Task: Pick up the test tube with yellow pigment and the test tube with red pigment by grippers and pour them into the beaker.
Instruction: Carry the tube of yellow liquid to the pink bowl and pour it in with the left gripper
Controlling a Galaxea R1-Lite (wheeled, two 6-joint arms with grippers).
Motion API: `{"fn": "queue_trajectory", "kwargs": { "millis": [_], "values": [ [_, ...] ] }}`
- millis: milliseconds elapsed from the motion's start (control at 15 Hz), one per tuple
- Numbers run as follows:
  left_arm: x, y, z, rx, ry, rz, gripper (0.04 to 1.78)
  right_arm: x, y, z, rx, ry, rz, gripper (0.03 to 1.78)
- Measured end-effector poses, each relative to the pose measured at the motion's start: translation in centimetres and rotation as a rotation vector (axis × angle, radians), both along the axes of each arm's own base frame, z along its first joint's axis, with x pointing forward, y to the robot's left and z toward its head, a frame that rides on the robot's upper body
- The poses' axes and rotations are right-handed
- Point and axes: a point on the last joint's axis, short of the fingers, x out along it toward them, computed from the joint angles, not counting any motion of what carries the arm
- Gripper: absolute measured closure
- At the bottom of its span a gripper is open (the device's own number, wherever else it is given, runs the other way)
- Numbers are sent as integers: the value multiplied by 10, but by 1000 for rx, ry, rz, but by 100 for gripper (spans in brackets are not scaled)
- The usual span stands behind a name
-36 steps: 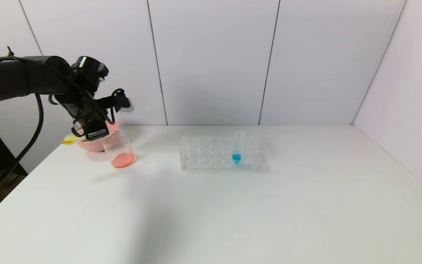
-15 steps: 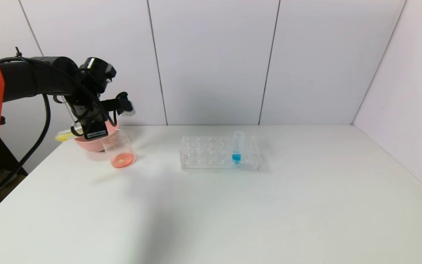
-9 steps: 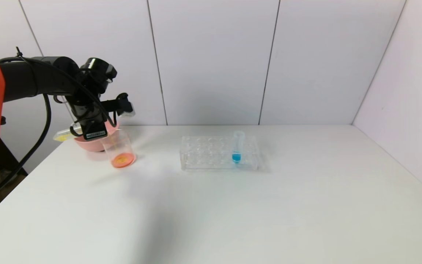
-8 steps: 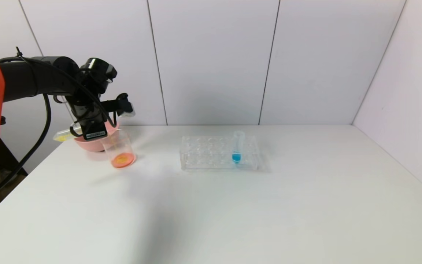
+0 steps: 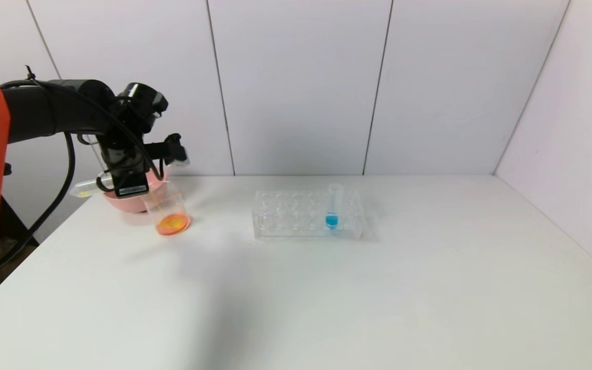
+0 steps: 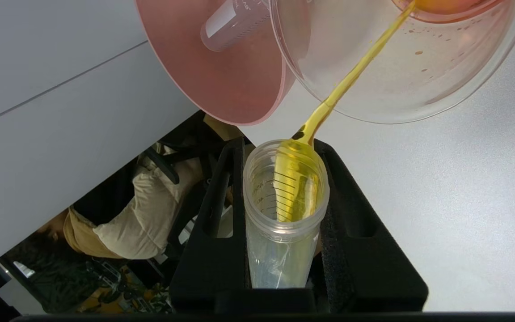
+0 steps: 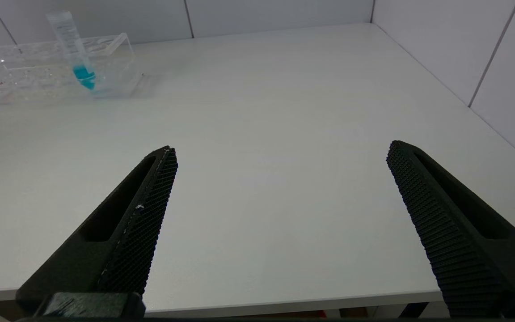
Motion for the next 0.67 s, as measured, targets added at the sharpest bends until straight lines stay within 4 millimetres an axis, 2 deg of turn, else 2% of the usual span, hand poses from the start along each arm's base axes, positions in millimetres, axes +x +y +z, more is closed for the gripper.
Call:
{"fn": "queue_trajectory", "kwargs": {
  "millis": [667],
  "values": [
    [2, -11, -4, 74, -2, 15, 135, 0, 0, 0, 0, 0, 0, 10]
  ]
}}
